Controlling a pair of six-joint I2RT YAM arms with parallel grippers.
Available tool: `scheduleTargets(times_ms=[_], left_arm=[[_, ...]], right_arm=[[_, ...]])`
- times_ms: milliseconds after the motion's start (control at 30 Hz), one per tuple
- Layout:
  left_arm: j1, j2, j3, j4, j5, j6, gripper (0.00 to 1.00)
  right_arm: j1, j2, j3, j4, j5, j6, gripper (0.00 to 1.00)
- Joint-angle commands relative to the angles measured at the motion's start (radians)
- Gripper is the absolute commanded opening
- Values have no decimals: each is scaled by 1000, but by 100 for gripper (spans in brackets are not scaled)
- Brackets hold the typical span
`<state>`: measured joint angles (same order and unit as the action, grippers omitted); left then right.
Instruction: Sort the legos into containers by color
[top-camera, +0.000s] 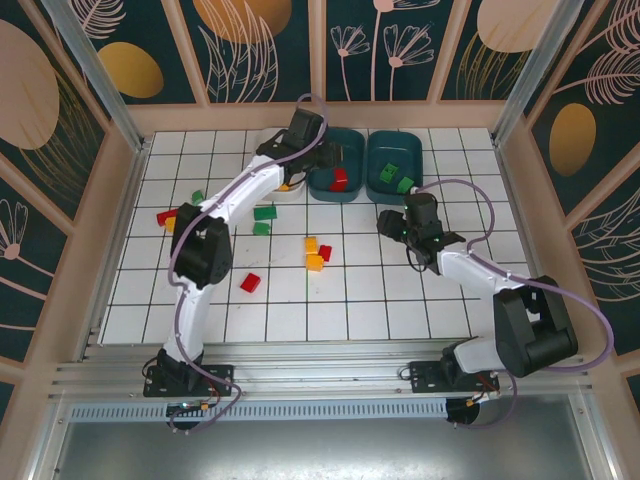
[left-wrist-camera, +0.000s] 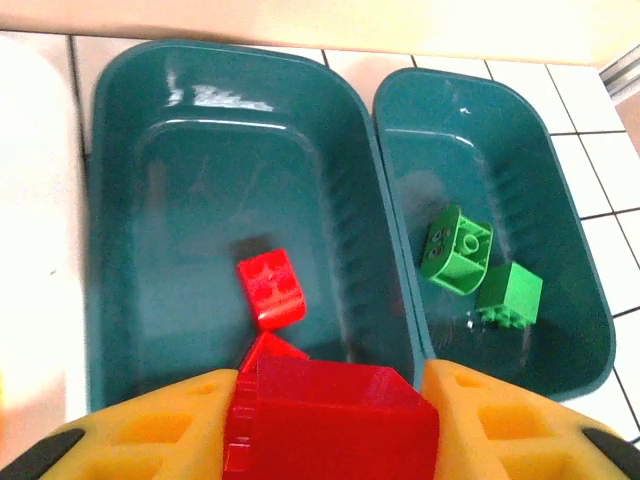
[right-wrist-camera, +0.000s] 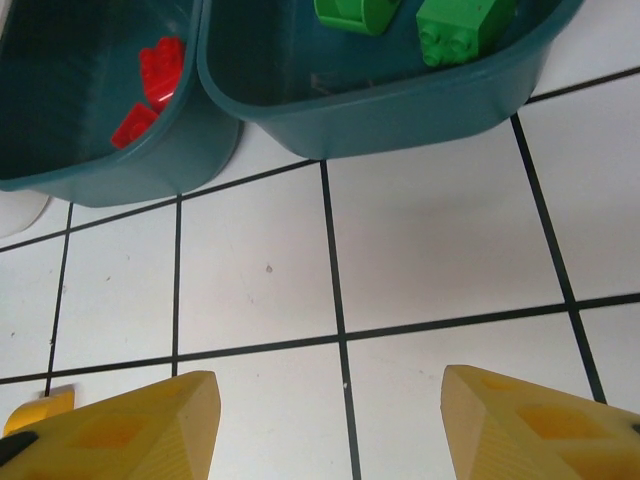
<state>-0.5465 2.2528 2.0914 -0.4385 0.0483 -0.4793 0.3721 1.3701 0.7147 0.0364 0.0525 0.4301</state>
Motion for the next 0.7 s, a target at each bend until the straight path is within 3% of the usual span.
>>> scheduleTargets(times_ms=[0, 200, 400, 500, 667], left_arm=[[-6, 109, 123, -96, 29, 2, 26], [-6, 185, 202, -85, 31, 10, 34], [-7, 199, 234, -82, 65, 13, 58], [-6, 179, 254, -93, 70, 22, 70], [-6, 57, 192, -108, 48, 36, 76]], right_arm=[[12, -26, -20, 47, -22, 35, 60], [40, -35, -15, 30, -20, 37, 60], [57, -48, -4, 8, -10, 35, 61], [68, -48, 10, -7, -4, 35, 61], [113, -49, 47, -39, 40, 22, 61]])
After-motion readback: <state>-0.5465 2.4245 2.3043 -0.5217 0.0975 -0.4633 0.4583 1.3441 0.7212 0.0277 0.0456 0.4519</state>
